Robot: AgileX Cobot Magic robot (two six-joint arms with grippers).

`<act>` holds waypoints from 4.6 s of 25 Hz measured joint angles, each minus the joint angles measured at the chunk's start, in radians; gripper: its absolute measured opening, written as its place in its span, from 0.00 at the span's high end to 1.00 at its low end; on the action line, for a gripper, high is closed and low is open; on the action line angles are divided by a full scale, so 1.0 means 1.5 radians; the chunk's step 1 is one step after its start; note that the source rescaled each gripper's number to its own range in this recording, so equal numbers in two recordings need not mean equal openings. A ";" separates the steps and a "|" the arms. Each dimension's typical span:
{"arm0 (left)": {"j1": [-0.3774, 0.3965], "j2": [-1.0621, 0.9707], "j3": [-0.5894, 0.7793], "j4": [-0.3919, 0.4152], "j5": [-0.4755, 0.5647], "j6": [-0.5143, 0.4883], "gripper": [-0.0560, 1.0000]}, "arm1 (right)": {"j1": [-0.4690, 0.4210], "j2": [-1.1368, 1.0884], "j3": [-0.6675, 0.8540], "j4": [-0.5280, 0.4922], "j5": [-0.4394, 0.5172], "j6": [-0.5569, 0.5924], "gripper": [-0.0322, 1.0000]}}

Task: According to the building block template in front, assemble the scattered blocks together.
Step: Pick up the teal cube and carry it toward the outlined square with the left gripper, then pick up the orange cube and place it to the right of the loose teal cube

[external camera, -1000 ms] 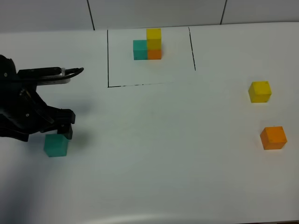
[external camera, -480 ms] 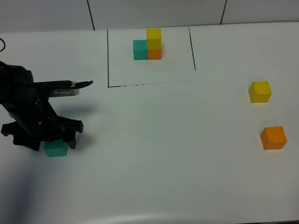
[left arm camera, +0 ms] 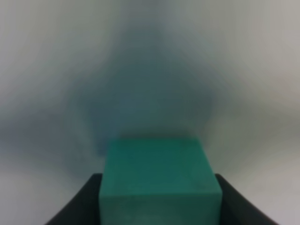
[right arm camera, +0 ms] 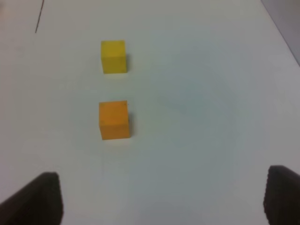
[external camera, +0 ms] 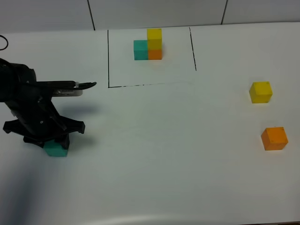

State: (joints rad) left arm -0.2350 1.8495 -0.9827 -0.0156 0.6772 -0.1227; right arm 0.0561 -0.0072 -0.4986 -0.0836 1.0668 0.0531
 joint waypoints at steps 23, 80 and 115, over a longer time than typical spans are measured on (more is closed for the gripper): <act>-0.265 0.338 -0.712 0.017 0.342 0.544 0.95 | 0.000 0.000 0.000 0.003 0.000 0.000 0.04; -0.188 0.285 -0.816 0.080 0.344 0.287 0.11 | 0.000 0.000 0.000 0.014 0.000 0.000 0.04; 0.096 -0.307 -0.113 -0.006 0.144 0.160 0.16 | 0.000 0.000 0.000 0.014 0.000 0.000 0.04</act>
State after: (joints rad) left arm -0.0908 1.3894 -1.1518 -0.0246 0.8926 0.1171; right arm 0.0561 -0.0079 -0.4986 -0.0621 1.0668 0.0531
